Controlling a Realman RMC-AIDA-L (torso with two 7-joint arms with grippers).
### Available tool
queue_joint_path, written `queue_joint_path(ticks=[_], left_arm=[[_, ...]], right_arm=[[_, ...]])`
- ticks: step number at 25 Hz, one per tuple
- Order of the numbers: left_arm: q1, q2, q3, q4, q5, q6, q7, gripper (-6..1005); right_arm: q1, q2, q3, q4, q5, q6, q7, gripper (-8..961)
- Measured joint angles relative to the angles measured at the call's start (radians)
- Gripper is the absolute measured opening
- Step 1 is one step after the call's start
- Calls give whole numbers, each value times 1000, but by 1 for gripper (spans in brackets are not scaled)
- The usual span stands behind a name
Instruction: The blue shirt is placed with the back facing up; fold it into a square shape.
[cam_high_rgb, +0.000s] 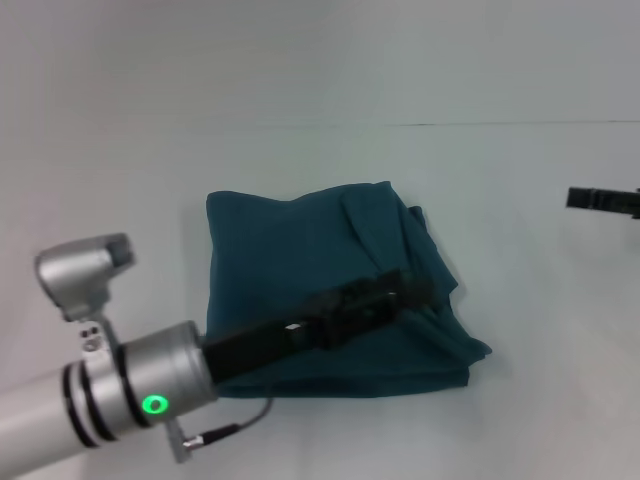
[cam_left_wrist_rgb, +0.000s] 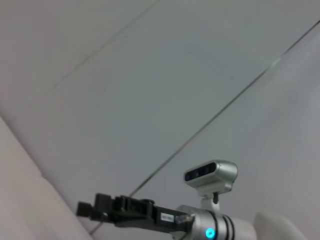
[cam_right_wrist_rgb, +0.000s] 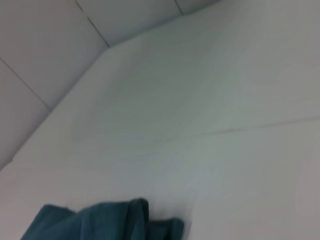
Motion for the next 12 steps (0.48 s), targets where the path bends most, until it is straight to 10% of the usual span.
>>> queue_joint_path(ticks=[12], left_arm=[[128, 7, 71, 313, 10, 36, 43, 909]], right_arm=[[143, 67, -206, 4, -36, 60, 175, 835]])
